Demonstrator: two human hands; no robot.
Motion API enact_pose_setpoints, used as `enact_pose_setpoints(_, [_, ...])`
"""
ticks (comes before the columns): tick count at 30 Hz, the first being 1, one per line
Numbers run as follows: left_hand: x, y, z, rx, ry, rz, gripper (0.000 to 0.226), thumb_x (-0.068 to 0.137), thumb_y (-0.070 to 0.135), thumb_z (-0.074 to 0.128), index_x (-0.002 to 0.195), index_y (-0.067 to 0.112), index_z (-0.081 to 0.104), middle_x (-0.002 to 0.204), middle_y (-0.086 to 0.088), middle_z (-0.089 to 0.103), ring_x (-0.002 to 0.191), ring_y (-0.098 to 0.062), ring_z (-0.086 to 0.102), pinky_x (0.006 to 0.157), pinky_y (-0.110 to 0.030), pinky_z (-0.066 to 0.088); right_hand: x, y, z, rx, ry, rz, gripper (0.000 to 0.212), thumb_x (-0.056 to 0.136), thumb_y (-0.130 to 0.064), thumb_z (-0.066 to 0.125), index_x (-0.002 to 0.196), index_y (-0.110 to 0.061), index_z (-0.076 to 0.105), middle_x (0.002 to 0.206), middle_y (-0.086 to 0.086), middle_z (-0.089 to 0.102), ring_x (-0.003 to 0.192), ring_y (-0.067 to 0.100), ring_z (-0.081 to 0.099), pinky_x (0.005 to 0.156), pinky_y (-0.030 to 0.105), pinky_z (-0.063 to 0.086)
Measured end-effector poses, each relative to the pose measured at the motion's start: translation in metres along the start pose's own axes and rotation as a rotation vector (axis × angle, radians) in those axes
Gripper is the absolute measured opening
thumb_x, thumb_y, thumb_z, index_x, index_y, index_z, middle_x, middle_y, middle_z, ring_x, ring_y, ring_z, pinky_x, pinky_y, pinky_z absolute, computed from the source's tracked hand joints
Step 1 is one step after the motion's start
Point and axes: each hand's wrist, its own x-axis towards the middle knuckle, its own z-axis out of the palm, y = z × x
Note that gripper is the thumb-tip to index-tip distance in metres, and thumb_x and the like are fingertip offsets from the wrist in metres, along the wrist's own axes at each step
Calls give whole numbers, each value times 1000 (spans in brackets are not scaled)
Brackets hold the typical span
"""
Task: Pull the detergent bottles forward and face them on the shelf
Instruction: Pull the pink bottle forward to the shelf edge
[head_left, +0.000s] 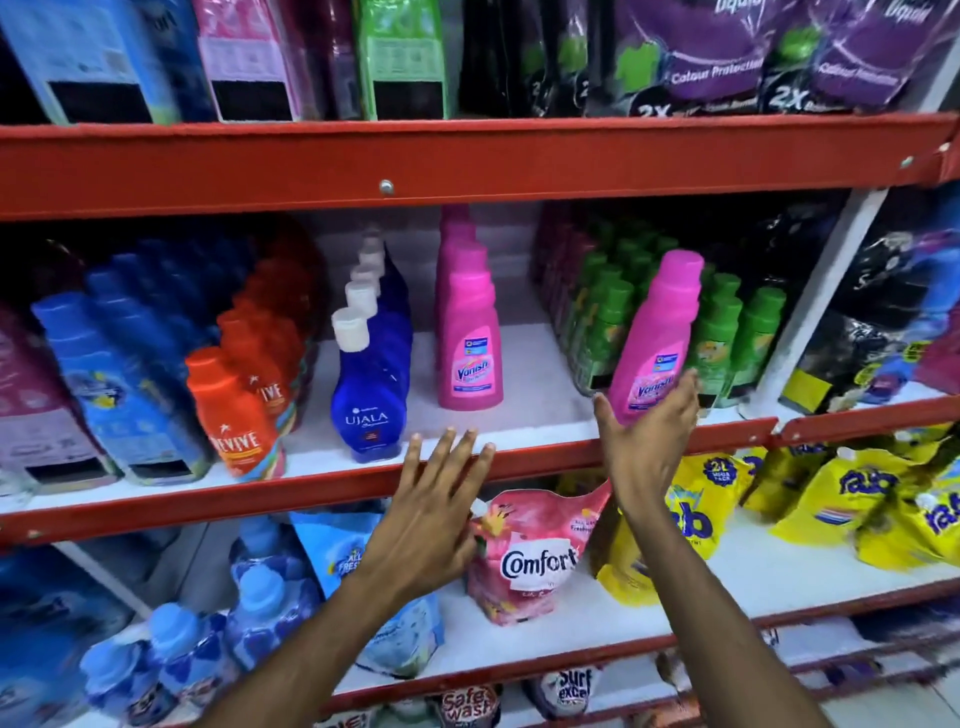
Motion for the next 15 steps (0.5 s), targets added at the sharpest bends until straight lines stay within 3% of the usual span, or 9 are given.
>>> enact_pose_setpoints(3, [-2, -1, -1, 23, 8, 3, 91, 87, 46, 59, 160, 17, 12, 167, -9, 24, 156, -31, 18, 124, -62, 20, 12, 2, 3, 0, 34, 4, 93, 70, -31, 83, 142, -1, 33, 140, 22, 46, 130, 37, 44, 107, 42, 37])
enact_pose_setpoints(7, [-12, -8, -6, 46, -19, -21, 94, 84, 39, 55, 160, 15, 6, 169, -7, 17, 157, -27, 11, 125, -57, 2, 17, 0, 0, 17, 100, 7, 84, 61, -32, 84, 127, -4, 42, 123, 18, 56, 112, 37, 56, 91, 46, 48])
enact_pose_setpoints(15, [-36, -33, -11, 85, -25, -36, 90, 83, 37, 58, 159, 9, 16, 167, -8, 25, 156, -28, 17, 121, -53, 8, 5, -19, 4, 25, 63, -22, 86, 57, -42, 86, 126, -5, 51, 117, 20, 58, 106, 38, 57, 91, 45, 47])
